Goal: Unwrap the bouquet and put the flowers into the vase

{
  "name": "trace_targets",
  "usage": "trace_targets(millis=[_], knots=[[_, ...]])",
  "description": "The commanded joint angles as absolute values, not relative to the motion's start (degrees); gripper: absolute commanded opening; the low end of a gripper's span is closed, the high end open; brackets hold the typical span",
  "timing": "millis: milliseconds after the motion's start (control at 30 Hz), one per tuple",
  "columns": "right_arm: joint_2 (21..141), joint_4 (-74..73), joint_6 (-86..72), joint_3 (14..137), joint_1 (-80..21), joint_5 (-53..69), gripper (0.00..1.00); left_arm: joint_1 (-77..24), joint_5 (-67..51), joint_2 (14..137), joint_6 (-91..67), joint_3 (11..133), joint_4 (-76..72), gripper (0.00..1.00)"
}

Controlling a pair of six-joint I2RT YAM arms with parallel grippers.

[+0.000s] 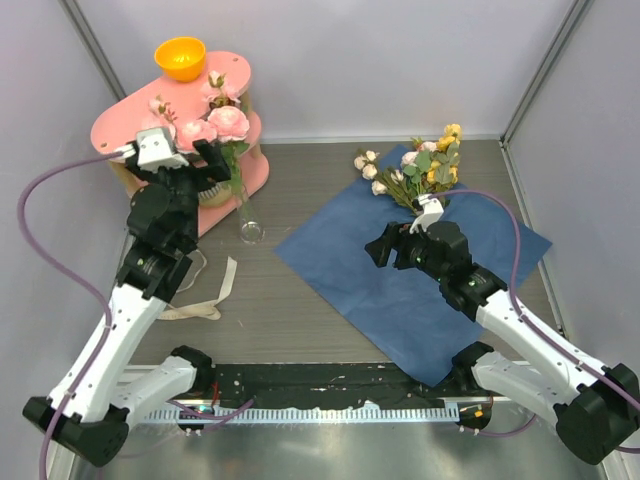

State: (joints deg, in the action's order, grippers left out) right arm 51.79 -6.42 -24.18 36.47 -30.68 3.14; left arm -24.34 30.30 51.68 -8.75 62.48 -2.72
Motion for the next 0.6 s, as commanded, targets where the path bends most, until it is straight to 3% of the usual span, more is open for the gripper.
trace_targets(millis=[0, 333, 567], knots=[[51.7, -3.3, -25.7, 39.3, -30.8, 3.9, 0.78, -24.2, 30.6, 57.0, -8.9, 68.4, 5.9, 0.97], [53.3, -9.6, -23.7, 41.8, -30.8, -2.3, 0.78, -24.1, 20.4, 56.7, -13.0, 72.2, 9.8, 0.99], [71.1, -26.2, -22.8, 57.4, -27.4, -20.0, 0.79, -24.1, 7.3, 48.2, -9.8, 76.4, 21.1, 0.99]])
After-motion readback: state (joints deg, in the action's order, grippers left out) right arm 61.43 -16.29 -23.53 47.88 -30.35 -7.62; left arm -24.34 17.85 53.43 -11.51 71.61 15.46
